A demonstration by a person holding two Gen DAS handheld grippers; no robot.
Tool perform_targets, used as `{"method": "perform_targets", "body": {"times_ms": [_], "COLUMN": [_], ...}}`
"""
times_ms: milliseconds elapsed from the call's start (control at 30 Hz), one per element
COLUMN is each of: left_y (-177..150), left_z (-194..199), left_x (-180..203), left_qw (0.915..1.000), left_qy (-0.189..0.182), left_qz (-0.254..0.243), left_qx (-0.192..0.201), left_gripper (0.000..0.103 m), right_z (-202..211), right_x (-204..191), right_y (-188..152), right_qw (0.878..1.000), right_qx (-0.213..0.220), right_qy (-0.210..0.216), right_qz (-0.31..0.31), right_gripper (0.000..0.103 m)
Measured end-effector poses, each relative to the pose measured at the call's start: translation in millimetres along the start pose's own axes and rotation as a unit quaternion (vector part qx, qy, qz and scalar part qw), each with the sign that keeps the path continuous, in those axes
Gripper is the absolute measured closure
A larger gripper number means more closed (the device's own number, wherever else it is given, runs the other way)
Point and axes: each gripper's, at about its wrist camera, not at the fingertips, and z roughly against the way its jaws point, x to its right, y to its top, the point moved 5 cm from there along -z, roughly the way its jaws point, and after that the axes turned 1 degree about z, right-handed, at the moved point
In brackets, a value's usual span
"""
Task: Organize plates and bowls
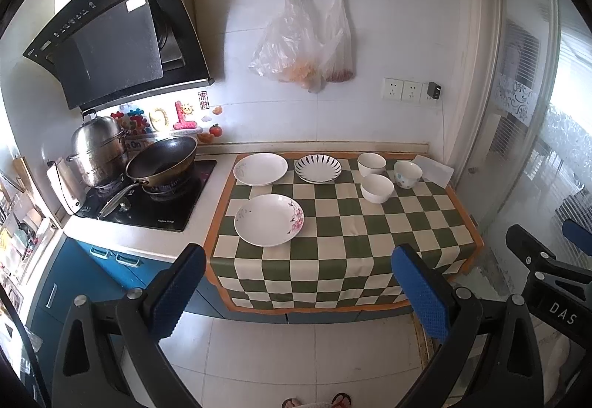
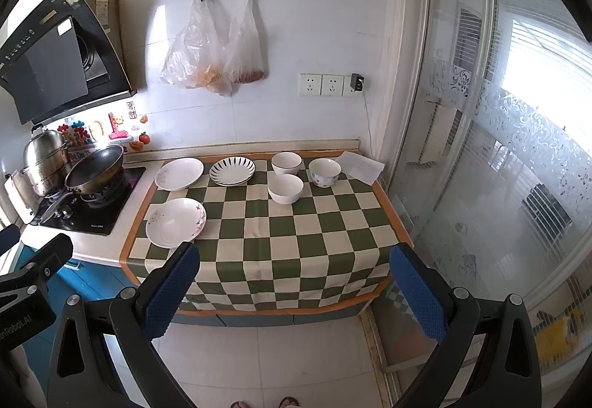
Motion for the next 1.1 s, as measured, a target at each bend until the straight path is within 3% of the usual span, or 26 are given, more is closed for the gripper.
{"method": "perform_targets", "body": {"times_ms": [500,667,900,1100], "left_y": [7.5,6.7,2.9,-1.2], "left_z": [-16.7,-41.3,-104.0,-202.2], "left_x": [-1.5,-9.6,-40.0,-82.0], "left_qw": [0.9998,0.9987,0.9924,0.9843], "left_qy": [0.011,0.039,0.098,0.115], "left_qz": [0.015,0.032,0.063,0.08], "left_qx": [-0.007,-0.011,-0.038,-0.107], "left_gripper": [0.0,0.0,0.0,0.0], "right_z": [-18.7,-48.4,-139.5,-248.4], "right_x": [5.3,4.8,-23.3,-65.7], "right_y": [3.7,4.1,-11.7,-15.5], "right_qw": [1.0,0.998,0.988,0.975], "right_qx": [-0.01,-0.025,-0.093,-0.156], "right_qy": [0.001,0.051,0.126,0.156], "right_qz": [-0.004,-0.019,-0.003,-0.008], "right_gripper": [0.0,0.0,0.0,0.0]}}
